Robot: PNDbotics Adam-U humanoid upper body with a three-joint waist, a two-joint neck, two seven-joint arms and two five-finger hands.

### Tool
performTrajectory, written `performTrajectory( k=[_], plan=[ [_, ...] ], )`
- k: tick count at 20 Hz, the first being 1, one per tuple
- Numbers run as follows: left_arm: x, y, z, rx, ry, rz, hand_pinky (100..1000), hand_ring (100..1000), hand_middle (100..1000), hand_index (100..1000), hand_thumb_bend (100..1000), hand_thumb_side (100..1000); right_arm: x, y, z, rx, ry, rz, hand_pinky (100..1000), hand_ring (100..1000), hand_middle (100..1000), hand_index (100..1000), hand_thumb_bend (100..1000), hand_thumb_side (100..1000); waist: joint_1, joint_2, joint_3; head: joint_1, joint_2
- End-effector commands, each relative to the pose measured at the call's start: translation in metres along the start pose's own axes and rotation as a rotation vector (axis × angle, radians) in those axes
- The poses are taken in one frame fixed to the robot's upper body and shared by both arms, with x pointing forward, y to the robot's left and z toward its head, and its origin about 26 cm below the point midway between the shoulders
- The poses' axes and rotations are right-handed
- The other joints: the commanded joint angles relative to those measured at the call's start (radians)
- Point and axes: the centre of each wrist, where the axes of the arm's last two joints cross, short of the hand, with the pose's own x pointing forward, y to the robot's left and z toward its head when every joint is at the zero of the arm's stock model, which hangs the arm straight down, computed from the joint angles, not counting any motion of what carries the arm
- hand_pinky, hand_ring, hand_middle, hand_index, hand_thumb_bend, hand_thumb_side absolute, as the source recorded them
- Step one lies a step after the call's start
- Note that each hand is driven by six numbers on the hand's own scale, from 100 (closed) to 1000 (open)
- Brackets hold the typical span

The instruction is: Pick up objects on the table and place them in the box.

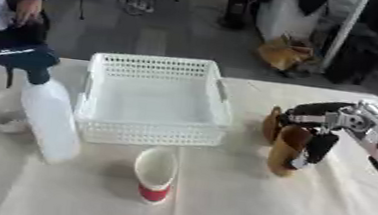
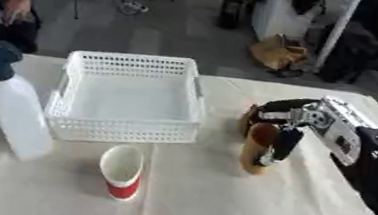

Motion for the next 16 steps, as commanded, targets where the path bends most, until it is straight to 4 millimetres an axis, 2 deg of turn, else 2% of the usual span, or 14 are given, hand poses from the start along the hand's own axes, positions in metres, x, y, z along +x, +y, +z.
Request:
performTrajectory(
  k=[1,16],
  plan=[
    [0.003,0.003,-0.008,0.004,-0.033,0.001,1000,921,798,789,100,1000,-0.005,-0.019,0.018,-0.048,0.019,0.018,170,535,539,611,278,323,0.001,-0.023,-0.002,-0.002,-0.003],
    [0.003,0.003,-0.009,-0.001,-0.042,0.0,1000,921,798,790,100,1000,0.018,-0.054,0.026,-0.113,-0.025,0.052,142,510,520,582,225,348,-0.01,-0.03,-0.007,0.0,-0.003]
  ],
)
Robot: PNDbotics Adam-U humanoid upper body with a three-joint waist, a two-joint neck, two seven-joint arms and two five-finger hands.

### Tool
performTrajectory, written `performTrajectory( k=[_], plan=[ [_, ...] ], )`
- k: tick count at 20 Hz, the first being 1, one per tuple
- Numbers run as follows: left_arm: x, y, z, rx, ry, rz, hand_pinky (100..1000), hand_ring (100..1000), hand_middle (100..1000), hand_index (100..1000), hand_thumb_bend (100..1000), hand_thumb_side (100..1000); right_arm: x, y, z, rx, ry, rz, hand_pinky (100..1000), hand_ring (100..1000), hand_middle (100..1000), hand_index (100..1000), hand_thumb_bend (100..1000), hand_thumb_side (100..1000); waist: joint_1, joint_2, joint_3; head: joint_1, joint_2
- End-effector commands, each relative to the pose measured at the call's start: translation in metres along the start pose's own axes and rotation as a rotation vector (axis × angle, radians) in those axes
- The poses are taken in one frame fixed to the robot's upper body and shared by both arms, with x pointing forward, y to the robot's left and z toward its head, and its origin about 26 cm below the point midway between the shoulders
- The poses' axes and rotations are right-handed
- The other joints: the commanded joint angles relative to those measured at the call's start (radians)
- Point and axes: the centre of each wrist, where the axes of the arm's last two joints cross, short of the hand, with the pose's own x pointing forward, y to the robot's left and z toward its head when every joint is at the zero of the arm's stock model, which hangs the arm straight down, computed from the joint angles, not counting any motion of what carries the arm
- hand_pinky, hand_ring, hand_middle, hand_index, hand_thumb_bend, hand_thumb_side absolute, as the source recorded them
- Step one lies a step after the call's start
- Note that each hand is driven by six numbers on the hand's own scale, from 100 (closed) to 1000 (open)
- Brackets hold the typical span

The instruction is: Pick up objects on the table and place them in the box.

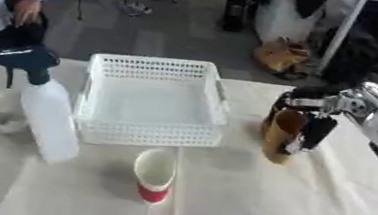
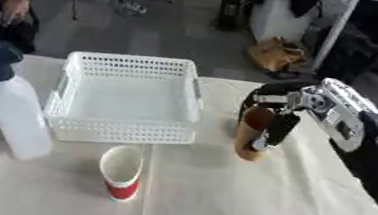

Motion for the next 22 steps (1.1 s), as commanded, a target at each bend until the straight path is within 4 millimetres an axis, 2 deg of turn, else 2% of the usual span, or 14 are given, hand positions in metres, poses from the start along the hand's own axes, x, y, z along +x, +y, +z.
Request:
performTrajectory(
  k=[1,10,15,22],
  plan=[
    [0.003,0.003,-0.009,0.0,-0.04,-0.001,1000,921,798,790,100,1000,-0.001,-0.022,0.016,-0.046,0.014,0.021,142,510,520,582,225,348,-0.001,-0.026,-0.003,0.0,-0.004],
    [0.003,0.003,-0.009,-0.005,-0.042,-0.002,1000,921,798,790,100,1000,0.015,-0.046,0.016,-0.091,-0.015,0.04,142,497,510,558,181,368,-0.01,-0.03,-0.003,0.0,-0.006],
    [0.003,0.003,-0.009,-0.009,-0.043,-0.003,1000,921,798,790,100,1000,0.027,-0.073,0.014,-0.134,-0.034,0.055,144,492,508,554,164,374,-0.018,-0.033,0.002,-0.002,-0.003],
    [0.003,0.003,-0.008,-0.017,-0.042,-0.001,1000,921,798,790,100,1000,0.037,-0.1,0.009,-0.178,-0.043,0.058,137,487,506,553,145,383,-0.027,-0.034,0.013,-0.009,-0.002]
  ],
)
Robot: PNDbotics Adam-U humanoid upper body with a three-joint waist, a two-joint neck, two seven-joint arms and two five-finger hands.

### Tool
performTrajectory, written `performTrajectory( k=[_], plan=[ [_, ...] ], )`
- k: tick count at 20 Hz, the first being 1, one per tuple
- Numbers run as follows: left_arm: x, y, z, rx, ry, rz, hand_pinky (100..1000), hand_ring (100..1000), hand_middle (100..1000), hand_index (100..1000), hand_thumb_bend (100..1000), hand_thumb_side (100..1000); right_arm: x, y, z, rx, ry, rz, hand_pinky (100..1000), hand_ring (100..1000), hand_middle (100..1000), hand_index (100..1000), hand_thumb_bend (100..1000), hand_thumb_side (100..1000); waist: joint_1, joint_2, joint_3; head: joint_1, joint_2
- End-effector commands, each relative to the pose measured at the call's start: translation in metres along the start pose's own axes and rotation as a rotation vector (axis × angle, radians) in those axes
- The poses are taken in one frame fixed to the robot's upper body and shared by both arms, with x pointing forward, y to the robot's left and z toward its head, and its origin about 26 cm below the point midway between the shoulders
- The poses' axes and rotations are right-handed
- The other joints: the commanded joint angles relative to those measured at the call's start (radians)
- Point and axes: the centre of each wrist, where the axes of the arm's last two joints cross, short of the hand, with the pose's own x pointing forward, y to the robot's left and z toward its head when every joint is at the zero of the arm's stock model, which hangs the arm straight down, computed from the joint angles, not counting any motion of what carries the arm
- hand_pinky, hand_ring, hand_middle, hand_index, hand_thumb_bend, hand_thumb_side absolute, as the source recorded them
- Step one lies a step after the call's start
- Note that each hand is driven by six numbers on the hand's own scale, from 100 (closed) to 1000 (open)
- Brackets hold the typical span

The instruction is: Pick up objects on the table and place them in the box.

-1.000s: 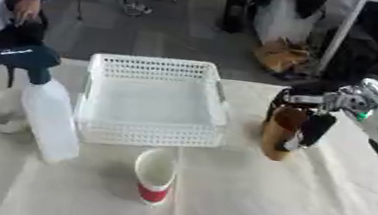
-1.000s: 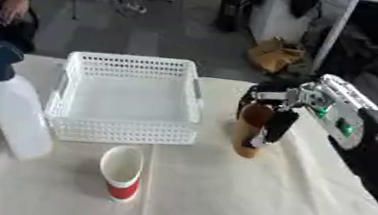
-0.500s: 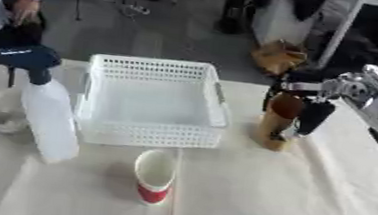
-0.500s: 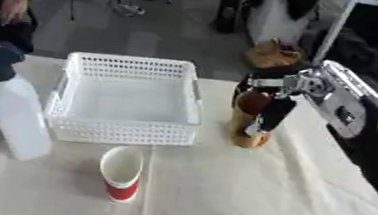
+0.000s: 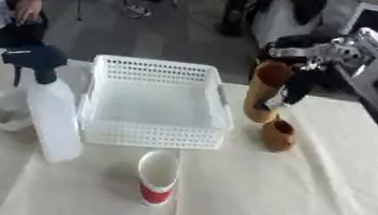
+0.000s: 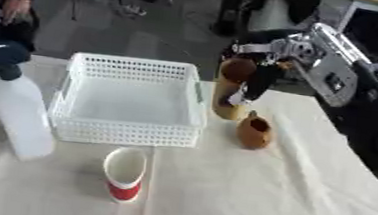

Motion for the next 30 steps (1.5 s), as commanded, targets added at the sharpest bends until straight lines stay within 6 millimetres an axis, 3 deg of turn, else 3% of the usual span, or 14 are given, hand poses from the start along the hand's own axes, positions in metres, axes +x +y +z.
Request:
performTrajectory(
  k=[1,9,13,22,30],
  plan=[
    [0.003,0.002,-0.007,-0.009,-0.034,0.002,1000,921,798,790,100,1000,-0.001,-0.022,0.004,-0.047,0.015,0.009,130,480,504,542,136,389,0.002,-0.024,0.004,-0.008,-0.001],
    [0.005,-0.001,-0.008,-0.017,-0.037,0.021,1000,921,798,790,100,1000,0.011,-0.043,-0.019,-0.119,0.008,-0.018,117,463,501,542,100,412,0.003,-0.024,0.036,-0.034,-0.003],
    [0.006,-0.003,-0.008,-0.018,-0.036,0.033,1000,921,798,791,100,1000,0.016,-0.043,-0.033,-0.146,0.0,-0.031,105,450,496,538,100,423,0.008,-0.019,0.052,-0.049,-0.008],
    [0.009,-0.009,-0.007,-0.02,-0.03,0.069,1000,921,798,790,100,1000,0.033,-0.03,-0.069,-0.175,-0.016,-0.057,100,441,494,539,100,429,0.018,-0.009,0.09,-0.084,-0.023],
    [0.011,-0.013,-0.004,-0.025,-0.018,0.102,1000,920,798,791,100,1000,0.039,-0.001,-0.091,-0.217,0.004,-0.095,100,426,490,533,100,452,0.025,-0.003,0.13,-0.116,-0.037]
  ],
)
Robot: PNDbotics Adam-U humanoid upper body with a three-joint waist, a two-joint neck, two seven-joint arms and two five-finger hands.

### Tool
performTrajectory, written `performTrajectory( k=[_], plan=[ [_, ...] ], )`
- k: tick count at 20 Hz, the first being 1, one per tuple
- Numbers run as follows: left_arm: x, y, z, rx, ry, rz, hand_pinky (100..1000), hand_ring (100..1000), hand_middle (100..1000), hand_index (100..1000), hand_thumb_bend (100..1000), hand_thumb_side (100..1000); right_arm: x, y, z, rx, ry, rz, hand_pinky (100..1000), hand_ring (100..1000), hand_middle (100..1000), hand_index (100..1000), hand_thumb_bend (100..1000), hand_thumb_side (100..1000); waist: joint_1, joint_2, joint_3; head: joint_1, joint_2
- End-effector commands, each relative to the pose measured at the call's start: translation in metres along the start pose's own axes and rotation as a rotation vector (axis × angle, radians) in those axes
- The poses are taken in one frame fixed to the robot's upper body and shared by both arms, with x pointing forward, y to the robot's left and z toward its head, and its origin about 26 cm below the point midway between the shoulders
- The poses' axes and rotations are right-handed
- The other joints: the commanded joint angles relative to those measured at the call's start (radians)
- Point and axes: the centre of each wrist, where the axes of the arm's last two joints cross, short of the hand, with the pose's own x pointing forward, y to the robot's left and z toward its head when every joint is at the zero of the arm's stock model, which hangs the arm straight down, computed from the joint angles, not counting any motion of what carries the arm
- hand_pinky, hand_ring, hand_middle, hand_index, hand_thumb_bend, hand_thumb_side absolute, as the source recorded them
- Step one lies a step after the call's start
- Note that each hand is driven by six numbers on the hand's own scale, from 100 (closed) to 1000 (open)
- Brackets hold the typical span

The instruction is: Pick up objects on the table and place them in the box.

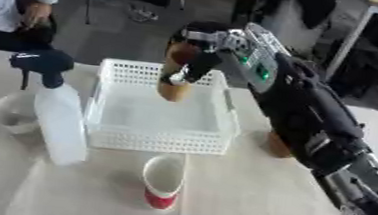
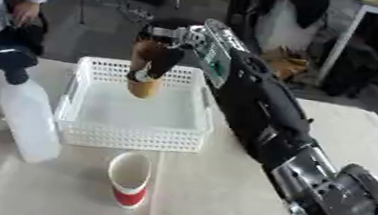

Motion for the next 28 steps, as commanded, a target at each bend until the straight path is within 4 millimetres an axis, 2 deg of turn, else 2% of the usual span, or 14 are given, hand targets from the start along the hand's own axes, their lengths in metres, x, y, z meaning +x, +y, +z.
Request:
performTrajectory(
  k=[1,3,9,10,11,12,13,14,16,17,19,20,22,28],
  plan=[
    [0.005,-0.003,-0.006,0.004,-0.02,0.027,1000,920,798,791,100,1000,0.001,0.001,-0.004,-0.056,0.007,0.002,100,424,490,536,100,459,0.012,-0.014,0.006,-0.015,-0.013],
    [0.006,-0.004,-0.006,0.004,-0.019,0.037,1000,920,798,791,100,1000,0.001,0.012,-0.007,-0.086,-0.006,-0.007,100,440,502,578,100,478,0.014,-0.01,0.013,-0.02,-0.016],
    [0.007,-0.007,-0.005,0.003,-0.016,0.054,1000,920,798,791,100,1000,-0.004,0.029,-0.009,-0.176,-0.035,0.045,122,462,516,615,100,510,0.018,0.0,0.028,-0.029,-0.022],
    [0.007,-0.007,-0.005,0.003,-0.015,0.056,1000,920,798,791,100,1000,-0.005,0.03,-0.009,-0.188,-0.04,0.055,164,508,556,679,100,530,0.019,0.001,0.029,-0.03,-0.024],
    [0.007,-0.007,-0.005,0.002,-0.015,0.057,1000,920,798,791,100,1000,-0.006,0.032,-0.009,-0.197,-0.044,0.065,319,576,613,751,152,564,0.019,0.002,0.029,-0.032,-0.025],
    [0.007,-0.007,-0.005,0.001,-0.015,0.058,1000,920,798,791,100,1000,-0.007,0.034,-0.009,-0.188,-0.05,0.088,599,717,749,852,278,690,0.02,0.002,0.029,-0.033,-0.027],
    [0.007,-0.008,-0.005,-0.001,-0.014,0.058,1000,920,798,791,100,1000,-0.008,0.035,-0.009,-0.176,-0.055,0.11,712,787,812,891,332,743,0.02,0.003,0.029,-0.034,-0.027],
    [0.007,-0.007,-0.005,-0.002,-0.014,0.058,1000,920,797,791,100,1000,-0.008,0.035,-0.009,-0.164,-0.061,0.14,851,912,904,963,408,874,0.02,0.003,0.027,-0.033,-0.025],
    [0.007,-0.007,-0.005,-0.003,-0.012,0.058,1000,920,797,791,100,1000,-0.008,0.032,-0.009,-0.164,-0.063,0.181,881,946,940,986,400,903,0.021,0.003,0.025,-0.032,-0.022],
    [0.007,-0.007,-0.005,-0.003,-0.012,0.058,1000,920,797,791,100,1000,-0.008,0.031,-0.008,-0.172,-0.059,0.196,874,945,932,979,347,891,0.021,0.003,0.024,-0.032,-0.022],
    [0.007,-0.007,-0.005,-0.007,-0.012,0.058,1000,920,797,791,100,1000,-0.008,0.029,-0.008,-0.187,-0.051,0.216,874,946,931,978,368,882,0.02,0.002,0.022,-0.032,-0.02],
    [0.007,-0.007,-0.004,-0.008,-0.011,0.058,1000,920,797,791,100,1000,-0.009,0.028,-0.008,-0.189,-0.047,0.225,875,949,920,965,338,856,0.019,0.001,0.021,-0.031,-0.02],
    [0.007,-0.007,-0.004,-0.009,-0.011,0.057,1000,920,797,791,100,1000,-0.01,0.026,-0.007,-0.186,-0.041,0.238,870,951,917,962,334,846,0.018,0.001,0.019,-0.03,-0.02],
    [0.007,-0.006,-0.005,-0.012,-0.011,0.053,1000,920,797,792,100,1000,-0.012,0.02,-0.005,-0.193,-0.027,0.257,863,943,902,952,303,846,0.017,0.001,0.013,-0.031,-0.019]
  ],
)
